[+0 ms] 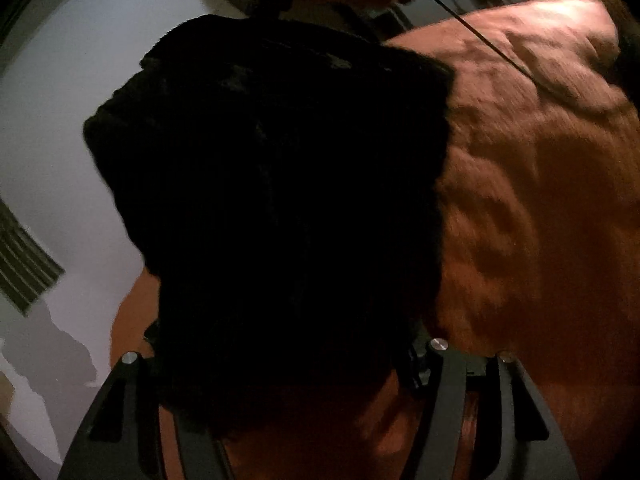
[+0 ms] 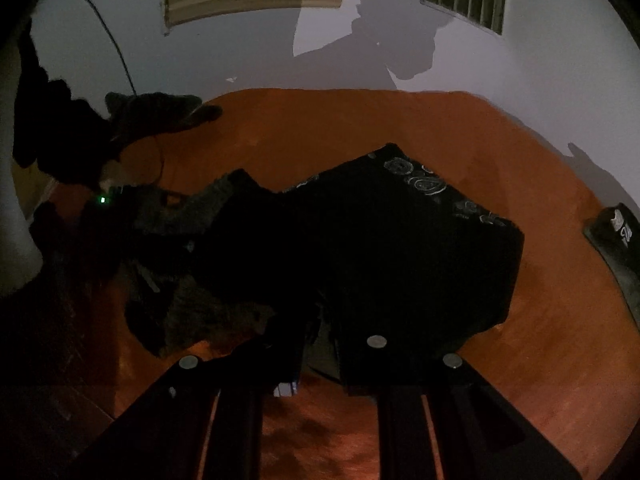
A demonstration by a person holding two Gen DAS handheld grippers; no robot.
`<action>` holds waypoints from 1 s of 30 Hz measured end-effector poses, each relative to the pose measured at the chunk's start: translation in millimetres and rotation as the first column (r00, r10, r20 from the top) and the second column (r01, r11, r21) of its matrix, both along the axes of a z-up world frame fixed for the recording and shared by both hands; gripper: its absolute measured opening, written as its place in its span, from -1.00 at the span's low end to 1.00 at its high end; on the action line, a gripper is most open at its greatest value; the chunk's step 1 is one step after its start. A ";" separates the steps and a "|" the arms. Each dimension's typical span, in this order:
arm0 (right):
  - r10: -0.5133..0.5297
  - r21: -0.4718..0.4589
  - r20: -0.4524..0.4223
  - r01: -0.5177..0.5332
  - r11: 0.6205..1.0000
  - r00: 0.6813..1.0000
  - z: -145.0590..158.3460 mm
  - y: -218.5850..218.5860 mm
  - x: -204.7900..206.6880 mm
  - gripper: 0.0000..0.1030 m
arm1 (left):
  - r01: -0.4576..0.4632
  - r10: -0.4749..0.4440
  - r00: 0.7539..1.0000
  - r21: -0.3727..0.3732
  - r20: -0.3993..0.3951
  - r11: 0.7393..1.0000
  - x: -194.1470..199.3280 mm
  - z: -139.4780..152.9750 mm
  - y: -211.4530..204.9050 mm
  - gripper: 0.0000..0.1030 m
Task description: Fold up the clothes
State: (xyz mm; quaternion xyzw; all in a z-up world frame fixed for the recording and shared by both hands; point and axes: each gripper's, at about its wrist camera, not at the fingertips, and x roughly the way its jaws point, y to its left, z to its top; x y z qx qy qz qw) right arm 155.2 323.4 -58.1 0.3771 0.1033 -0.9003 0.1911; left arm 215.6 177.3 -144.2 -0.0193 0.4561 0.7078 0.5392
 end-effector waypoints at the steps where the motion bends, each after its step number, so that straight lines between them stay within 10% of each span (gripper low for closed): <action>1: -0.006 -0.006 0.003 0.006 1.000 1.000 1.5 4.4 2.0 -0.76 | -0.006 0.006 0.999 0.000 0.040 1.000 -4.6 6.0 0.2 -0.22; 3: -0.016 -0.013 0.007 0.016 1.000 1.000 1.1 8.9 2.7 -0.76 | -0.019 0.019 0.992 0.000 0.122 1.000 -14.0 18.3 0.6 -0.67; 9: -0.057 -0.048 0.020 0.058 0.997 0.998 0.3 28.9 -2.3 -0.76 | -0.092 0.085 0.897 -0.005 0.434 0.996 -73.1 75.9 5.8 -0.78; 13: -0.100 -0.088 0.035 0.103 0.991 0.994 9.7 52.3 -24.0 -0.76 | -0.232 0.184 0.680 -0.029 0.709 0.972 -149.4 106.3 21.4 -0.78; 19: -0.234 -0.174 0.089 0.246 0.954 0.968 17.7 109.6 -115.1 -0.76 | -0.442 0.301 0.249 -0.169 0.921 0.881 -253.8 119.5 45.7 -0.78; 25: -0.397 -0.195 0.218 0.439 0.877 0.891 -18.1 158.3 -218.1 -0.75 | -0.578 0.440 -0.039 -0.379 0.897 0.722 -351.7 69.2 84.9 -0.65; 28: -0.524 -0.084 0.344 0.581 0.809 0.779 -58.6 175.2 -248.5 -0.58 | -0.581 0.551 -0.112 -0.504 0.827 0.638 -373.6 42.8 96.4 -0.53; 30: -0.589 -0.043 0.374 0.647 0.761 0.717 -66.7 185.8 -253.5 -0.32 | -0.591 0.482 -0.159 -0.474 0.861 0.653 -381.8 46.9 86.0 -0.52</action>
